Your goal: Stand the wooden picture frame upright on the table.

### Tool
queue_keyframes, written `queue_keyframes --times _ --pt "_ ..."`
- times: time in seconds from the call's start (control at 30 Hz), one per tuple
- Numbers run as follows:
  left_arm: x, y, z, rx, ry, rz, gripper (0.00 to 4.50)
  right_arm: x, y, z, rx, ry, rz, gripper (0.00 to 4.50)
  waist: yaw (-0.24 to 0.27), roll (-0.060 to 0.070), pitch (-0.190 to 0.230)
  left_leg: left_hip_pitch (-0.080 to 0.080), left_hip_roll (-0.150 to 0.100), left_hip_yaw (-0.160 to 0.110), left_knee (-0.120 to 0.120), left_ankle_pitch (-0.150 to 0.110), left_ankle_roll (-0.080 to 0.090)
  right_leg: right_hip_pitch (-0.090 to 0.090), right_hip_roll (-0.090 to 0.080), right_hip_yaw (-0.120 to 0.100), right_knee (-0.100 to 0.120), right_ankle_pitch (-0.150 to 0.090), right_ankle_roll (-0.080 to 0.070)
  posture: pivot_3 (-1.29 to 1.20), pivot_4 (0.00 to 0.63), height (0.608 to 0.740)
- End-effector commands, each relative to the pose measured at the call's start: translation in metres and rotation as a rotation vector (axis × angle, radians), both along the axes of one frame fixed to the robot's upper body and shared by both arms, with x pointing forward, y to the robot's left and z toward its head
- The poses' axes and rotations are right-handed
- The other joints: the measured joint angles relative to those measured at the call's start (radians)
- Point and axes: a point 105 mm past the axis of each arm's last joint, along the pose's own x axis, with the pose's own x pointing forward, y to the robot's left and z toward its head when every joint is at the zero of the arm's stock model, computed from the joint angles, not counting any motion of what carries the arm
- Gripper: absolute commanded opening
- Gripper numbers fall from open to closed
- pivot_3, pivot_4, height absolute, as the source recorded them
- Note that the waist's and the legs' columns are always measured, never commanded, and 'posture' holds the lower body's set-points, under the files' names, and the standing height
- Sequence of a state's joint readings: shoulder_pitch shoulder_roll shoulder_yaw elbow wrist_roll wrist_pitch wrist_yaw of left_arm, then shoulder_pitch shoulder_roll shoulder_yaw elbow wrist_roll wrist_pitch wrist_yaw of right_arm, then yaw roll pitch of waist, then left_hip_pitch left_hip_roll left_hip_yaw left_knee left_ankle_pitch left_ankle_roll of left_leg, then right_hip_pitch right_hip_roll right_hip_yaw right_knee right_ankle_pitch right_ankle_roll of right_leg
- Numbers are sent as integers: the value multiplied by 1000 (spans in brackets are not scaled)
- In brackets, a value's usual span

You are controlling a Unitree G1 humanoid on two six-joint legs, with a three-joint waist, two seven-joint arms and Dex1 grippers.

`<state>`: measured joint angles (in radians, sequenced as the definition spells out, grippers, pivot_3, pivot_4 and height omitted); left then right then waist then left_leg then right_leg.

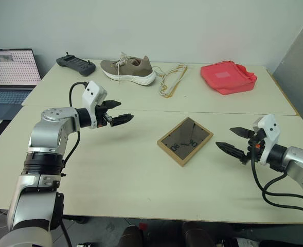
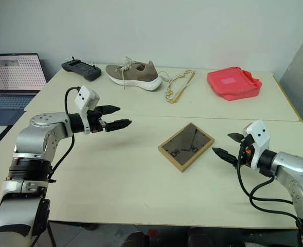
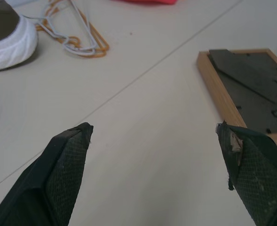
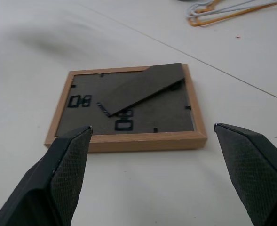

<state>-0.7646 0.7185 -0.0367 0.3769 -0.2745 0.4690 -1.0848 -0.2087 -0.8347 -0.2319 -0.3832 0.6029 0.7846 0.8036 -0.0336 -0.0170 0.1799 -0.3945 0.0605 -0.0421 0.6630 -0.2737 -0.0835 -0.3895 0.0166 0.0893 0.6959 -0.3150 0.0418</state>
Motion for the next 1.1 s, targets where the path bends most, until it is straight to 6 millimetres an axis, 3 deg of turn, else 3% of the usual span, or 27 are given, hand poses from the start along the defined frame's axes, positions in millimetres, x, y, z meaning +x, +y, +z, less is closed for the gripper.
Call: queue_keyframes --times 0.03,0.23,0.33,0.57,0.77,0.87,0.97,1.1 --pt "-2 2 8 38 -33 -41 4500 1 -1 8 -16 -14 25 4412 1 -1 1 0 0 0 0 0 0 0 0 0 0 0 0 0 150 740" --pt "6 -4 8 9 -51 1 4500 12 -18 -4 -44 -17 -122 4412 1 -1 1 -2 0 -1 1 0 0 -1 0 0 0 0 0 0 150 740" --pt "16 -13 -4 34 -81 40 4049 14 -19 -12 -22 -13 -207 3920 2 -1 1 -2 0 -1 1 0 0 -1 0 -1 1 0 0 0 150 740" --pt "35 -56 -13 -19 -155 95 2453 28 -27 -33 -55 -40 -408 2123 4 -2 1 -3 0 0 2 0 0 -1 -1 0 1 0 0 0 150 740" --pt "34 -88 -32 -12 -136 30 1116 44 -14 -47 -81 -25 -457 580 0 -1 1 -2 0 0 1 0 0 -1 0 0 2 0 0 0 150 740" --pt "35 -102 -39 -16 -104 17 574 52 -2 -48 -79 -32 -456 24 0 -1 1 -2 0 0 1 0 0 -2 0 0 2 0 0 0 150 740" --pt "33 -112 -51 11 -57 -10 23 62 11 -49 -60 -26 -449 0 1 -1 1 -2 0 0 2 0 0 -2 0 0 2 0 0 0 150 740" --pt "23 -124 -62 48 -17 -91 23 73 24 -56 -61 -11 -439 0 1 -1 0 -2 -1 0 1 0 0 -2 0 0 2 0 0 0 150 740"
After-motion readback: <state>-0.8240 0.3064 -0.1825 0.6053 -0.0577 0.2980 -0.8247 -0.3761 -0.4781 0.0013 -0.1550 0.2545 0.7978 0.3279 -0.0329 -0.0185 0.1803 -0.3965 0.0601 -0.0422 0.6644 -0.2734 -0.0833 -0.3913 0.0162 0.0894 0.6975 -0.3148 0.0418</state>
